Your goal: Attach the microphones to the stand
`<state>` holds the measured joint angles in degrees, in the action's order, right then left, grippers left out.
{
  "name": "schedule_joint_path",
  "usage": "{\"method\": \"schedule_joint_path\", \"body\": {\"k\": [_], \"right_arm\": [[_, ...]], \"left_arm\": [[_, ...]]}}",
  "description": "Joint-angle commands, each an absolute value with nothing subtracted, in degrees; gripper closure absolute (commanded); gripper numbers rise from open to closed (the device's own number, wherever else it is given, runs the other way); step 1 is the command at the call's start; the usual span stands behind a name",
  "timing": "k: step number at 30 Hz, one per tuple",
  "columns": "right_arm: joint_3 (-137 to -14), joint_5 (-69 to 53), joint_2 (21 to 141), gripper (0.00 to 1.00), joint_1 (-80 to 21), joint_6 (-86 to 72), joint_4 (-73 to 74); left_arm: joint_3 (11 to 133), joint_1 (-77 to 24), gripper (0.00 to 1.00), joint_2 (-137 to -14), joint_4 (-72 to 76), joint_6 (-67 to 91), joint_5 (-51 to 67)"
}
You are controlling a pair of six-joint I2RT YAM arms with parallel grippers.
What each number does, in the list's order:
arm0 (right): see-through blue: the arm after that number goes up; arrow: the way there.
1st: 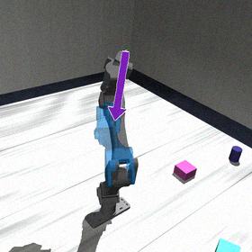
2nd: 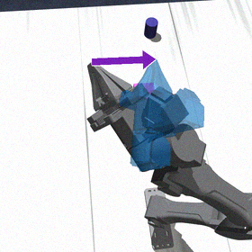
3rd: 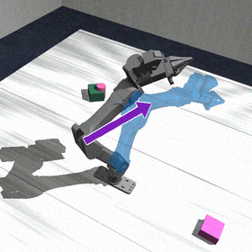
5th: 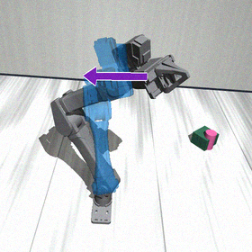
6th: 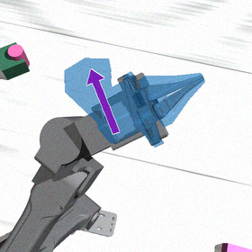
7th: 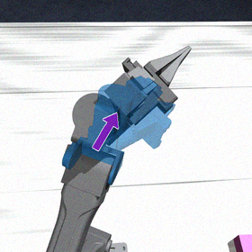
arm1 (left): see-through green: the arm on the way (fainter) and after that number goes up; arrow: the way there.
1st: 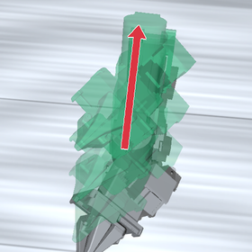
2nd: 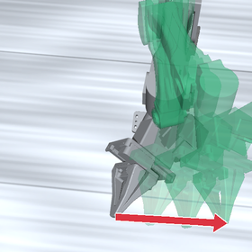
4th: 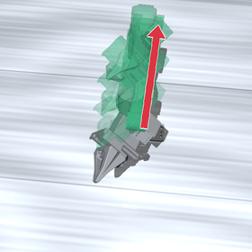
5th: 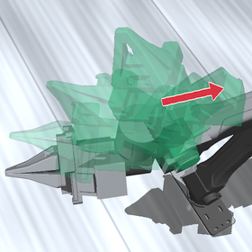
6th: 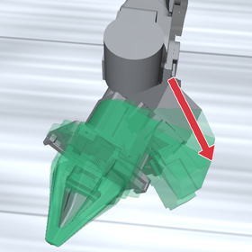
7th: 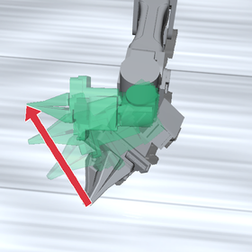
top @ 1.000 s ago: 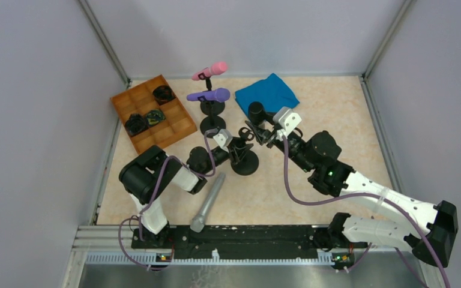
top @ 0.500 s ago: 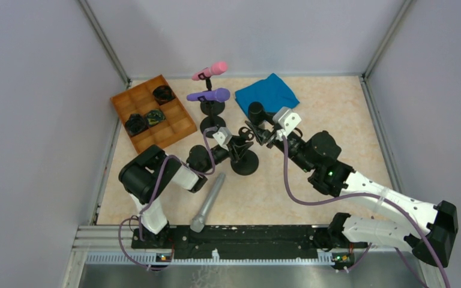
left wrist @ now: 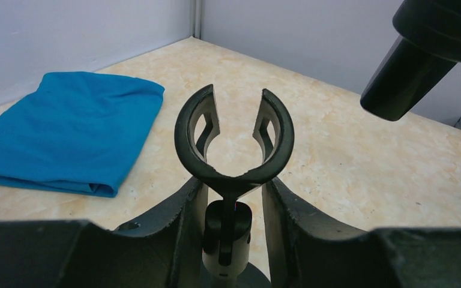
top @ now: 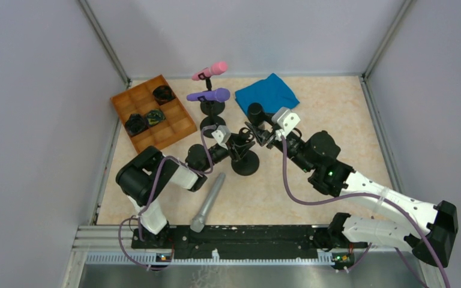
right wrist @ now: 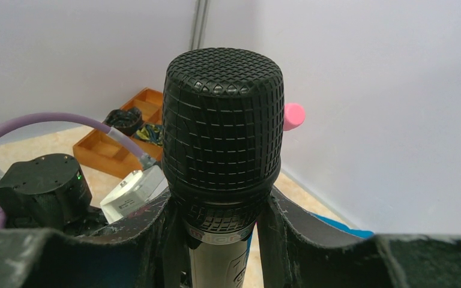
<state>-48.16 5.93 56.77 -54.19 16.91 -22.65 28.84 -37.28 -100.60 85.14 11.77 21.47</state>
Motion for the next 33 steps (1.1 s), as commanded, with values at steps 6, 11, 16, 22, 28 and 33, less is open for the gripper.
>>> {"method": "schedule_joint_path", "body": {"k": [6,11,16,22,28,33], "right_arm": [[-50.71,5.11,56.11,1.0,-53.88,16.5,-24.26],[-50.5,6.44,55.75,1.0,-53.88,17.14,-24.13],[-50.12,8.11,55.0,1.0,-53.81,18.37,-23.95],[-49.59,8.96,53.71,1.0,-53.88,18.9,-23.25],[-49.24,8.26,53.48,1.0,-53.88,19.58,-24.22],[-49.74,3.81,53.22,1.0,-53.88,20.27,-26.42]], "left_arm": [[30.27,-37.01,0.74,-98.91,102.7,13.42,22.81],[29.92,-36.61,0.89,-98.67,102.69,14.14,23.62],[29.26,-35.78,1.0,-96.8,98.84,14.2,24.71],[34.19,-35.43,1.0,-89.88,71.1,2.78,32.55],[33.4,-35.47,1.0,-88.03,65.67,-2.16,34.72],[34.07,-35.42,1.0,-88.51,64.86,-0.99,36.62]]}}
